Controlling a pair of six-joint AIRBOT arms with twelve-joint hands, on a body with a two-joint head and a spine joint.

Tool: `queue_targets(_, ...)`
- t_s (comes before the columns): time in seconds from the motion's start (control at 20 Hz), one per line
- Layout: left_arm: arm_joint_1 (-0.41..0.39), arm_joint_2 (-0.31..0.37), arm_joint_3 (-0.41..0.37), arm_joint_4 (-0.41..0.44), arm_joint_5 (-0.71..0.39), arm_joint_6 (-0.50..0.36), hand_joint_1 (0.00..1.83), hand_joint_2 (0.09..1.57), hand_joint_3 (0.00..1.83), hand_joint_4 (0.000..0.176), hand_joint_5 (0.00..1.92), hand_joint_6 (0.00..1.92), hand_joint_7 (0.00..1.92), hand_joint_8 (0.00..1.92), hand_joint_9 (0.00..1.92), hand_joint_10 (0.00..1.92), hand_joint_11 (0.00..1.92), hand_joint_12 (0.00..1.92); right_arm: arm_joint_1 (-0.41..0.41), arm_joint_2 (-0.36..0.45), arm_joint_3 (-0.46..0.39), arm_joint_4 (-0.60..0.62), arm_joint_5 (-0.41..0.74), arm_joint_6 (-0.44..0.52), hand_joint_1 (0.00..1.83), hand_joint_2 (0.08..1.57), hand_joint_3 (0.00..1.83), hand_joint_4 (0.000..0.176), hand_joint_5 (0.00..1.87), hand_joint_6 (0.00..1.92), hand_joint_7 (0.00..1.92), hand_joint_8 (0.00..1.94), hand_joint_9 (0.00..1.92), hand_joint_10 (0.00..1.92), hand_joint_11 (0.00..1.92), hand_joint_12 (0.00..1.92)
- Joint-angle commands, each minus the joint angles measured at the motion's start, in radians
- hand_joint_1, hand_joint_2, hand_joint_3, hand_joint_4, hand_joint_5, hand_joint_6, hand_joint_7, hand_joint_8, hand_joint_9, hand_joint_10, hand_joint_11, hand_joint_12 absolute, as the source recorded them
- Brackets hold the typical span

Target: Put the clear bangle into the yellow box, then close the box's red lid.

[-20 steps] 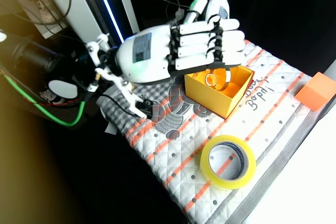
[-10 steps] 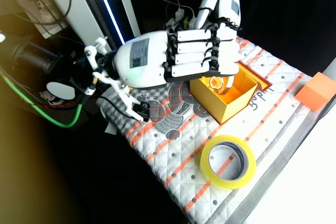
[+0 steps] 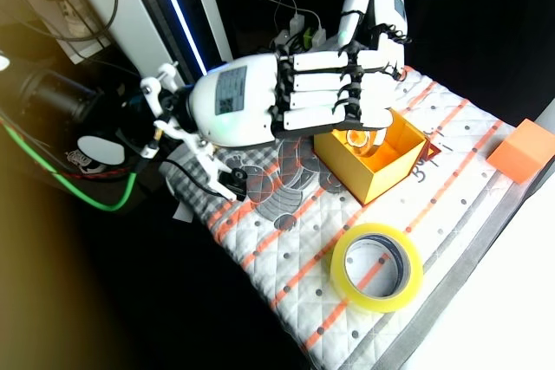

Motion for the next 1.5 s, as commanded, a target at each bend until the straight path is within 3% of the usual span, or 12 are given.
queue_targets(0.0,-0.001,0.009,-0.015,0.008,-0.139,-0.004,0.0,1.56,0.0,0.0,0.15,0.0,0.17,0.0,0.16,0.0,0.01,0.42,0.006,0.005,-0.001,0.015,0.121,0.001,0.13,1.38,0.0,0.106,0.24,0.0,0.22,0.0,0.19,0.0,0.0,0.47)
queue_targets(0.1,0.008,0.023,-0.036,0.059,-0.164,-0.04,0.05,1.57,0.0,0.0,0.15,0.0,0.16,0.0,0.17,0.0,0.0,0.54,0.006,0.002,0.001,0.015,0.121,0.001,0.11,1.39,0.0,0.106,0.23,0.0,0.21,0.0,0.18,0.0,0.0,0.47)
queue_targets(0.2,-0.002,0.007,-0.025,0.132,-0.165,-0.128,0.01,1.57,0.0,0.0,0.15,0.0,0.16,0.0,0.16,0.0,0.0,0.46,0.005,0.0,0.002,0.015,0.121,0.001,0.12,1.39,0.0,0.097,0.24,0.0,0.22,0.0,0.19,0.0,0.0,0.46)
queue_targets(0.35,-0.028,-0.038,0.0,0.163,-0.117,-0.133,0.0,1.56,0.0,0.0,0.19,0.01,0.23,0.01,0.25,0.01,0.08,0.52,0.004,-0.001,0.003,0.015,0.121,0.001,0.09,1.4,0.0,0.087,0.22,0.0,0.23,0.0,0.21,0.0,0.0,0.52)
queue_targets(0.5,-0.048,-0.094,0.038,0.16,-0.08,-0.134,0.08,1.56,0.0,0.0,0.22,0.01,0.22,0.0,0.23,0.0,0.06,0.49,0.003,0.002,0.002,0.015,0.121,0.001,0.07,1.41,0.0,0.086,0.21,0.0,0.22,0.0,0.2,0.0,0.0,0.54)
queue_targets(0.65,-0.065,-0.124,0.069,0.164,-0.026,-0.133,0.0,1.57,0.01,0.0,0.17,0.0,0.16,0.0,0.17,0.0,0.03,0.45,0.001,0.002,0.002,0.015,0.121,0.001,0.07,1.41,0.0,0.085,0.2,0.0,0.22,0.0,0.2,0.0,0.0,0.53)
queue_targets(0.75,-0.066,-0.131,0.085,0.141,-0.004,-0.118,0.03,1.55,0.0,0.0,0.17,0.0,0.17,0.0,0.18,0.0,0.06,0.4,0.001,0.002,0.002,0.015,0.121,0.001,0.06,1.42,0.0,0.08,0.19,0.0,0.21,0.0,0.19,0.0,0.0,0.54)
queue_targets(0.9,-0.065,-0.131,0.093,0.039,0.013,-0.003,0.19,1.53,0.0,0.0,0.23,0.01,0.24,0.01,0.25,0.01,0.12,0.43,-0.004,0.007,-0.001,0.017,0.121,0.001,0.05,1.42,0.0,0.072,0.18,0.0,0.23,0.01,0.2,0.0,0.0,0.53)
queue_targets(1.0,-0.066,-0.127,0.102,0.008,0.006,0.009,0.11,1.54,0.0,0.0,0.23,0.0,0.25,0.0,0.26,0.01,0.12,0.41,-0.007,0.01,-0.004,0.019,0.121,0.001,0.04,1.43,0.0,0.075,0.18,0.0,0.25,0.01,0.21,0.0,0.0,0.55)
queue_targets(1.15,-0.061,-0.113,0.095,-0.06,-0.016,0.066,0.14,1.54,0.0,0.0,0.2,0.0,0.23,0.0,0.23,0.0,0.11,0.4,-0.01,0.011,-0.005,0.023,0.121,0.001,0.03,1.44,0.0,0.061,0.17,0.0,0.26,0.01,0.23,0.01,0.0,0.59)
queue_targets(1.25,-0.051,-0.102,0.089,-0.123,-0.053,0.111,0.02,1.55,0.01,0.0,0.17,0.0,0.22,0.0,0.22,0.0,0.09,0.41,-0.012,0.013,-0.006,0.026,0.121,0.001,0.02,1.44,0.0,0.061,0.16,0.0,0.27,0.01,0.24,0.01,0.0,0.58)
queue_targets(1.45,-0.029,-0.088,0.076,-0.247,-0.152,0.184,0.0,1.54,0.0,0.0,0.22,0.01,0.19,0.0,0.2,0.0,0.0,0.47,-0.014,0.018,-0.011,0.03,0.121,0.001,0.01,1.43,0.0,0.059,0.15,0.0,0.27,0.0,0.23,0.0,0.0,0.55)
